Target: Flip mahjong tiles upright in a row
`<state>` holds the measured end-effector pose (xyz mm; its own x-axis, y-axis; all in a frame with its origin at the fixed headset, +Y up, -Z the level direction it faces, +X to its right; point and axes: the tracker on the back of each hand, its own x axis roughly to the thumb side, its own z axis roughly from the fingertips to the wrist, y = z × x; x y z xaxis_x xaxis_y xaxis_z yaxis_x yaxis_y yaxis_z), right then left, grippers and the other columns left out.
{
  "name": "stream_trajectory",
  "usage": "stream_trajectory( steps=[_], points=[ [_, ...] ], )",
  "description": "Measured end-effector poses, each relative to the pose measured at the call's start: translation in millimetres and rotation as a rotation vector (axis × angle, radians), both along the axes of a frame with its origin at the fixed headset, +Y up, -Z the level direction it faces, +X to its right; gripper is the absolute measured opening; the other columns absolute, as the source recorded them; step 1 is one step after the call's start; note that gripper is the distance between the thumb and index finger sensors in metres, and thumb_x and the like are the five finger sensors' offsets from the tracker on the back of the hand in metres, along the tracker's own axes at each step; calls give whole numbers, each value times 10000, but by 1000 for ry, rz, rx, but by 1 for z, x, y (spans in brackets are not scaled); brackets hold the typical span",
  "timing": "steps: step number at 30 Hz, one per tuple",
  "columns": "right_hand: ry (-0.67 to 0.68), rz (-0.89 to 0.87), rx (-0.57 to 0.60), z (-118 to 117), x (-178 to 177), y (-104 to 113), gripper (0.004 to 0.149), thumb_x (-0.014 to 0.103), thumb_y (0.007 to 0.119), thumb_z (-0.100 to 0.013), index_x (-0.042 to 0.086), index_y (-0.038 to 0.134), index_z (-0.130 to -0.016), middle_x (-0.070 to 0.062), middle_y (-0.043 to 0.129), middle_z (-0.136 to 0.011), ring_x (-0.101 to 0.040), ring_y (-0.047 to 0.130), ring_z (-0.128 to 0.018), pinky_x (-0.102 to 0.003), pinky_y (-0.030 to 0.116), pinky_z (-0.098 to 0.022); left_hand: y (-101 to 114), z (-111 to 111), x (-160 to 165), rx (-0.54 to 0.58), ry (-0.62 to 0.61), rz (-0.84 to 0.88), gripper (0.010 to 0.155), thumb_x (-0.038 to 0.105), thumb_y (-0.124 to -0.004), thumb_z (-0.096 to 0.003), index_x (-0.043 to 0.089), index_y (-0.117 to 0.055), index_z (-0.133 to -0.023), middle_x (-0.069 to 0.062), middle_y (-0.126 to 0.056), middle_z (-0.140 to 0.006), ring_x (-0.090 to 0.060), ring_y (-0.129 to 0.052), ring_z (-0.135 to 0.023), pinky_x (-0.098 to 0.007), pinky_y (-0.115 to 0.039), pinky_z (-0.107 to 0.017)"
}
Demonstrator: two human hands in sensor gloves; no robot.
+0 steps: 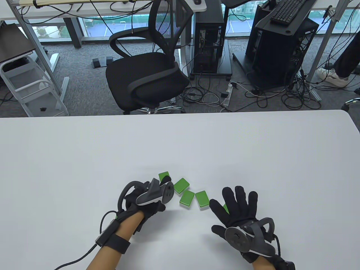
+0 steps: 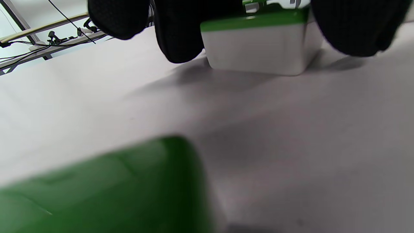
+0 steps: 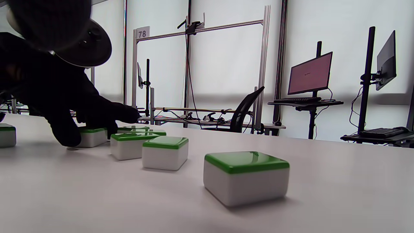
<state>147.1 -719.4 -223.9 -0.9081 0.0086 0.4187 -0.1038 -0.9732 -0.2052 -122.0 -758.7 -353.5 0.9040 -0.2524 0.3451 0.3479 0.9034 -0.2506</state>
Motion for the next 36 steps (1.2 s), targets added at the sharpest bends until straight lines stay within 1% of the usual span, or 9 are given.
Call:
stream_trajectory(
  steps=[6,9,13,17,19,23,26,31,36],
  points=[
    [1,2,-1,0,0,0,893,602,696,-405,456,5,-952,-24,-126,-1076,-406,-122,-936,-702,62,-669,-1,1,2,3,-13,0,928,559,-806,-330,379,-231,-1035,10,-695,-1056,-256,-865,-910,-532,-714,-677],
    [2,9,-1,0,-1,0,893,602,696,-406,457,5,-952,-23,-125,-1076,-407,-121,-936,-702,63,-669,0,5,2,7,-39,14,928,537,-827,-321,380,-251,-1033,20,-714,-1043,-249,-879,-899,-531,-718,-676],
    [3,13,-1,1,-2,0,893,601,696,-405,456,5,-952,-24,-125,-1076,-406,-121,-937,-703,63,-669,11,18,-1,22,-121,61,920,519,-848,-304,387,-301,-1031,34,-725,-1039,-247,-882,-899,-536,-714,-682],
    [-1,18,-3,1,-2,0,893,601,697,-406,457,4,-951,-24,-125,-1076,-407,-117,-937,-703,65,-669,25,37,-10,-9,-198,107,902,512,-851,-302,384,-338,-1033,32,-712,-1051,-250,-866,-915,-540,-708,-688],
    [-3,18,-6,1,-1,0,893,601,696,-406,457,5,-952,-24,-125,-1076,-407,-118,-937,-703,64,-669,27,48,-17,-12,-236,123,897,502,-855,-301,385,-350,-1033,36,-702,-1058,-250,-855,-928,-542,-705,-692],
    [-4,23,-9,1,-2,0,893,602,697,-404,458,6,-952,-23,-126,-1076,-407,-118,-938,-703,64,-669,22,67,-30,-17,-286,104,898,486,-869,-294,390,-364,-1030,46,-695,-1063,-247,-846,-940,-544,-698,-701],
    [-4,25,-11,1,-3,0,892,602,696,-405,457,7,-952,-23,-125,-1076,-408,-117,-937,-703,65,-668,16,74,-37,-15,-306,86,899,482,-872,-289,393,-369,-1028,55,-694,-1064,-240,-842,-946,-546,-693,-708],
    [-4,31,-15,1,-4,0,893,602,696,-405,457,5,-951,-24,-126,-1076,-408,-117,-937,-703,65,-668,8,77,-45,-28,-298,97,896,484,-872,-287,391,-375,-1028,60,-692,-1065,-238,-838,-950,-547,-688,-712],
    [-3,38,-18,1,-5,-1,892,602,696,-405,456,6,-952,-24,-126,-1076,-408,-117,-937,-704,65,-668,2,80,-45,-41,-306,83,893,487,-870,-288,392,-378,-1027,63,-687,-1068,-234,-830,-957,-548,-683,-716]
  ],
)
